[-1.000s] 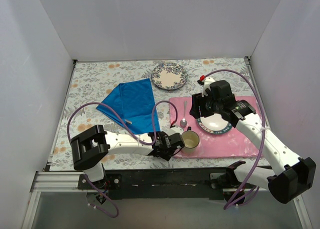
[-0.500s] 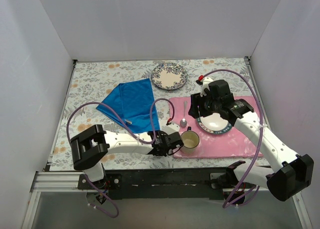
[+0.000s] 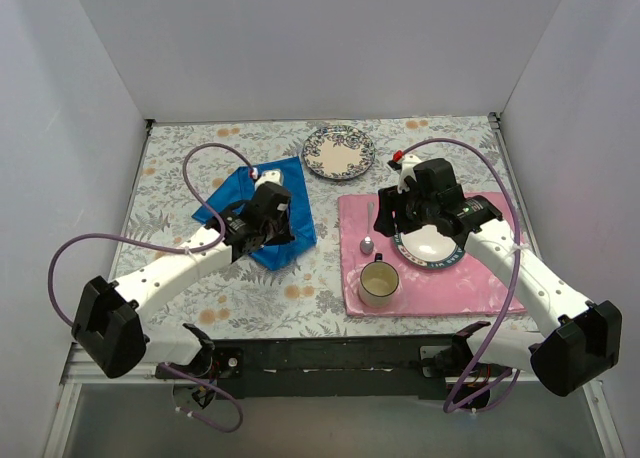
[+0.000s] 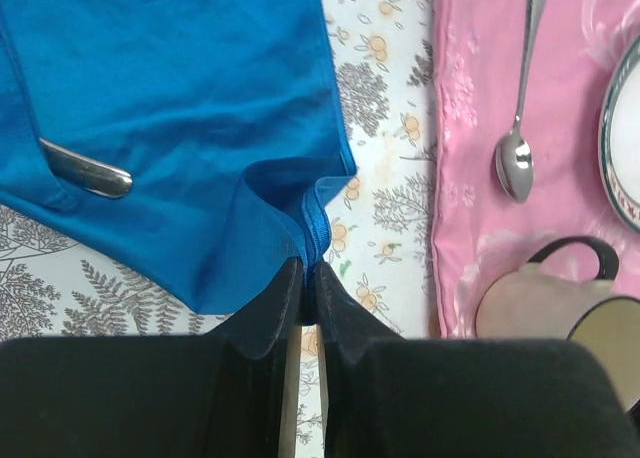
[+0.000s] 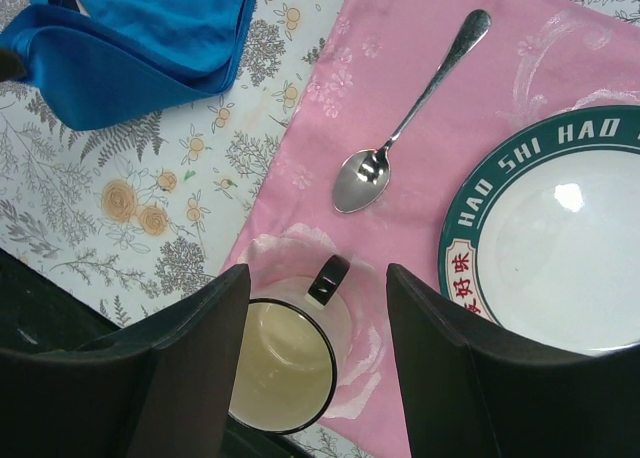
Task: Fold the napkin, place the utensils inside, and roll it up
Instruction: Fold the napkin
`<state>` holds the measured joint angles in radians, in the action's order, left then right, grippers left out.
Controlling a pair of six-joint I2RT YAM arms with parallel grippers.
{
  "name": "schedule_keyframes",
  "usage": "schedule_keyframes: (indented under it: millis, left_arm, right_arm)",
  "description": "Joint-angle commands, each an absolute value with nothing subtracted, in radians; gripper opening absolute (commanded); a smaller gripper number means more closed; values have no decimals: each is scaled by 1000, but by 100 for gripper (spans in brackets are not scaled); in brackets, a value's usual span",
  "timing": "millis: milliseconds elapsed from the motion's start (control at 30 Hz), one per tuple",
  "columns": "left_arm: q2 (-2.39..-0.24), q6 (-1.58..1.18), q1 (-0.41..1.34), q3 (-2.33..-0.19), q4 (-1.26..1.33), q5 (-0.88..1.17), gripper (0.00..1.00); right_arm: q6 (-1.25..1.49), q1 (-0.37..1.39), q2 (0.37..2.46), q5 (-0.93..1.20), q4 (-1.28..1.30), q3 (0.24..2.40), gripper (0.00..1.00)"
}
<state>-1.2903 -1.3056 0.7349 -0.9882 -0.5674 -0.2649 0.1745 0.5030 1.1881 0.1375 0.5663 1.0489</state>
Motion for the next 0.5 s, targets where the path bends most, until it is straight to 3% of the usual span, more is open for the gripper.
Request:
schedule_keyframes:
  millis: [0, 267, 467]
  left_arm:
    - [-1285, -1313, 589, -970, -537, -149, 0]
    - [-1333, -1439, 240, -940, -439, 35, 0]
    - [-1379, -1457, 92, -977, -400, 74, 0]
  right_arm:
    - [153, 495, 1189, 161, 535, 1078, 65]
    - [164, 494, 1187, 206, 525, 1066, 65]
    - [164, 495, 1184, 227, 523, 1058, 64]
